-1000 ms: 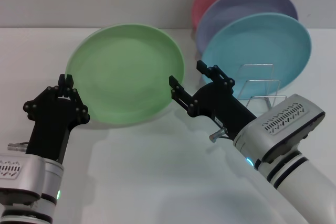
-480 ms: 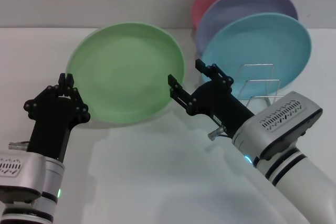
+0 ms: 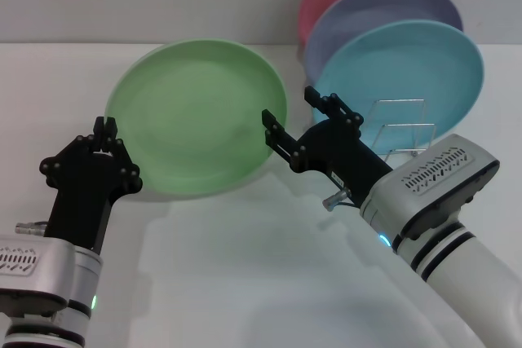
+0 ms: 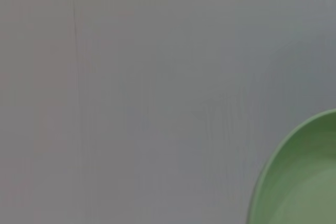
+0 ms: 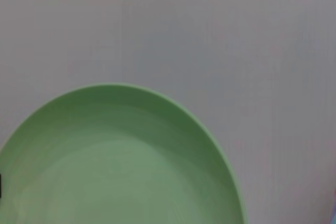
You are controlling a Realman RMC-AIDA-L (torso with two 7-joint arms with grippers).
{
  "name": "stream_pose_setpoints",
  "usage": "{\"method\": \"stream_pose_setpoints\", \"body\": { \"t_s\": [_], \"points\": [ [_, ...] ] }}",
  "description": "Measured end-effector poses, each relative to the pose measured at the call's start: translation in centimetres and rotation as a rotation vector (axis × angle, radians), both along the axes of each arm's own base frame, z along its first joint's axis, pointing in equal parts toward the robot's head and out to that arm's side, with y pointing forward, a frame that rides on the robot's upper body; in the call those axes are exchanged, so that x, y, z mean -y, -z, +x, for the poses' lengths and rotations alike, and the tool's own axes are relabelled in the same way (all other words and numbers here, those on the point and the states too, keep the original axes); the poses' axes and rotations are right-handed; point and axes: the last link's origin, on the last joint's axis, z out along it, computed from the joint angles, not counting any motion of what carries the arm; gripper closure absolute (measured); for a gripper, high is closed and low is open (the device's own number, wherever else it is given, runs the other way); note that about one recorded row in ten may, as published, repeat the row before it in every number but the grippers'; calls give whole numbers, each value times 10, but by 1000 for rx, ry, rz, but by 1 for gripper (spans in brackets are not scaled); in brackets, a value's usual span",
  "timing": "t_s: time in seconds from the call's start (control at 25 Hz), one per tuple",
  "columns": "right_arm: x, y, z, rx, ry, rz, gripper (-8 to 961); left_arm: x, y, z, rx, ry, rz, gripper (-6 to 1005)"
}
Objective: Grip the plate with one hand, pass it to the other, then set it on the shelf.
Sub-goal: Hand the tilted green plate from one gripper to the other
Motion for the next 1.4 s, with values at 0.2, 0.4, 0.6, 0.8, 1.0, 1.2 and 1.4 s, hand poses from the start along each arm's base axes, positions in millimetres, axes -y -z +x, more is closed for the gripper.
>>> {"method": "stream_pose_setpoints", "body": {
  "t_s": [0.2, 0.4, 0.6, 0.8, 1.0, 1.2, 1.4],
  "points": [
    [-1, 0, -2, -1, -4, 1, 276, 0, 0, 0, 0, 2, 0, 891],
    [-2, 0, -3, -5, -6, -1, 357, 1, 0, 1, 1, 8, 0, 889],
    [-2, 0, -3, -6, -4, -1, 503, 1, 0, 1, 1, 9, 0, 887],
    [-2, 0, -2, -7, -1, -1, 627, 1, 1, 2, 0, 13, -5, 885],
    [-2, 0, -1, -6, -1, -1, 664, 2, 2, 2, 1, 16, -9, 883],
    [-2, 0, -2, -6, -1, -1, 677, 2, 3, 3, 2, 17, -13, 881],
    [-2, 0, -1, -6, 0, -1, 679, 2, 3, 3, 2, 18, -13, 878]
  ]
}}
